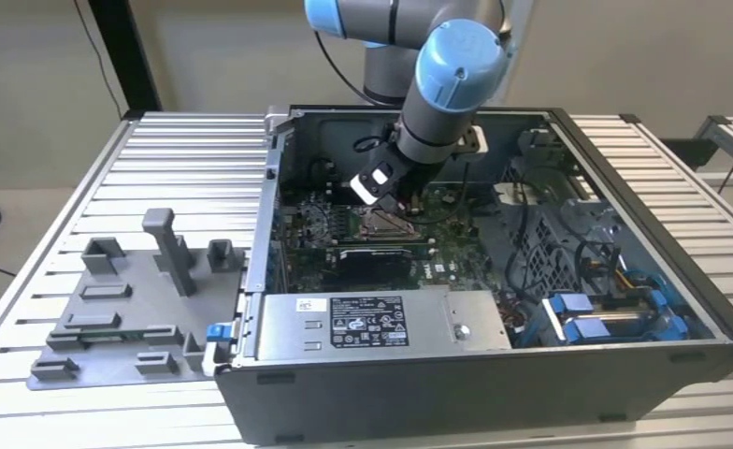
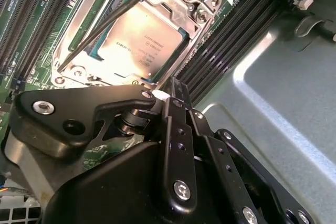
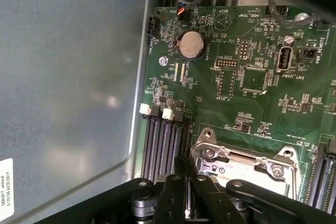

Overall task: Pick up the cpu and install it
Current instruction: 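Close the cpu cover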

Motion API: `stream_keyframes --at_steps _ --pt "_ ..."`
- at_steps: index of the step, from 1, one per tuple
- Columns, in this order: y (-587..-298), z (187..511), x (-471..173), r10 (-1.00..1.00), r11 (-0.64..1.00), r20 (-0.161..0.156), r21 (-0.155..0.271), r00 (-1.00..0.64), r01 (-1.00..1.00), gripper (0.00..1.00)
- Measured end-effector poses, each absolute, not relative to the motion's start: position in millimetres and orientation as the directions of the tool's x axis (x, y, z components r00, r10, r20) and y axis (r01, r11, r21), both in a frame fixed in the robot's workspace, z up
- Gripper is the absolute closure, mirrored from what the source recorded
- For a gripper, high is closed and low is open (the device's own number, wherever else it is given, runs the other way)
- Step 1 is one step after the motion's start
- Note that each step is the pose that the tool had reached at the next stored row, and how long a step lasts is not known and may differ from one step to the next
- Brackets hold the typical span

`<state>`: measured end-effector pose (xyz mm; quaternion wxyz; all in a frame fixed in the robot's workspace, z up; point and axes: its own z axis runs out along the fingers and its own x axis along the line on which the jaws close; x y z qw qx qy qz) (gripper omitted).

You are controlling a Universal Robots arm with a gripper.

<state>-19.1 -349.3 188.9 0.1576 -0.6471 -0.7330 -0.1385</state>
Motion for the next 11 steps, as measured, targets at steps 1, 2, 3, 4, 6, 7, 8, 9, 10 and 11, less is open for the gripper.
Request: stream_keyframes --at_steps 1,2,3,4,6,7,8,9,10,11 --pt "-349.4 188.9 -19.1 0.905 0.124 0.410 -0.001 -0.113 0.992 1.00" --pt "-349.7 188.9 -19.0 0.905 0.124 0.410 -0.002 -0.112 0.992 1.00" --pt "-350.1 189.0 -19.0 0.905 0.124 0.410 -0.003 -0.112 0.992 1.00" --pt "-350.5 188.9 -18.9 0.905 0.124 0.410 -0.003 -0.112 0.992 1.00" --pt "-351.2 188.9 -18.9 0.905 0.124 0.411 -0.005 -0.111 0.992 1.00" --pt "-351.4 188.9 -18.9 0.905 0.124 0.411 -0.005 -0.111 0.992 1.00" --pt "-351.6 189.0 -18.9 0.905 0.124 0.411 -0.006 -0.111 0.992 1.00" --pt "-351.8 189.0 -18.8 0.905 0.124 0.411 -0.006 -0.111 0.992 1.00" --pt "-351.9 189.0 -18.8 0.905 0.124 0.411 -0.006 -0.111 0.992 1.00" --pt "-352.0 188.9 -18.8 0.905 0.124 0.411 -0.006 -0.110 0.992 1.00"
